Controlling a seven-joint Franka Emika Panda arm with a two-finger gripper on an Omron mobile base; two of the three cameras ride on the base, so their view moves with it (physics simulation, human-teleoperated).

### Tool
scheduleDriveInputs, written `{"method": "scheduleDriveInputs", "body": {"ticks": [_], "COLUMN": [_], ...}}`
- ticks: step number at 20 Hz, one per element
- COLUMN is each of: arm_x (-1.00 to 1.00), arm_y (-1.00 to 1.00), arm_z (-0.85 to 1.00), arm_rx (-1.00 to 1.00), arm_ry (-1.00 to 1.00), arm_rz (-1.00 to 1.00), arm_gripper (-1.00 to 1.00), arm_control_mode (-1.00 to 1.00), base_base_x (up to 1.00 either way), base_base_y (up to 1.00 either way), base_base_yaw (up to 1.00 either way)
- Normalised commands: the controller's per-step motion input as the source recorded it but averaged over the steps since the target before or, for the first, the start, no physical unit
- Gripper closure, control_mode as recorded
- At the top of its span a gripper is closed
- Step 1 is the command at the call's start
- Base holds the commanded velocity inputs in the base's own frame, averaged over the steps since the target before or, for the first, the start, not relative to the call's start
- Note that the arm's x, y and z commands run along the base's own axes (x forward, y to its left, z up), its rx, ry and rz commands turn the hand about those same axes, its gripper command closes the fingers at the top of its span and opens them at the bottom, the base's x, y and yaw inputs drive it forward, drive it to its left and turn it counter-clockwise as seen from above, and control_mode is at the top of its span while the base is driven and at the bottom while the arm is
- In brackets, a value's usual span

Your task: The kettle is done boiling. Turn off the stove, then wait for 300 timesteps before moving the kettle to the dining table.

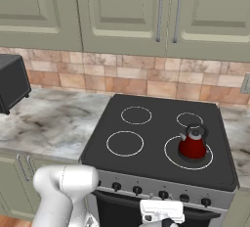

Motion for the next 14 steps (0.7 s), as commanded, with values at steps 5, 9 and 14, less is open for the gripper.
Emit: {"method": "scheduleDriveInputs", "body": {"ticks": [5, 9, 14], "arm_x": [-0.55, -0.51, -0.40], "arm_y": [-0.01, -0.05, -0.19], "arm_z": [0.00, 0.00, 0.00], "arm_rx": [0.06, 0.05, 0.06], "arm_ry": [-0.10, -0.07, -0.01], "arm_rz": [0.00, -0.02, -0.07], "arm_gripper": [-1.00, -1.00, -1.00], "arm_control_mode": [-1.00, -1.00, -1.00], "base_base_x": [0.00, 0.00, 0.00], "base_base_y": [0.00, 0.00, 0.00], "base_base_yaw": [0.00, 0.00, 0.00]}}
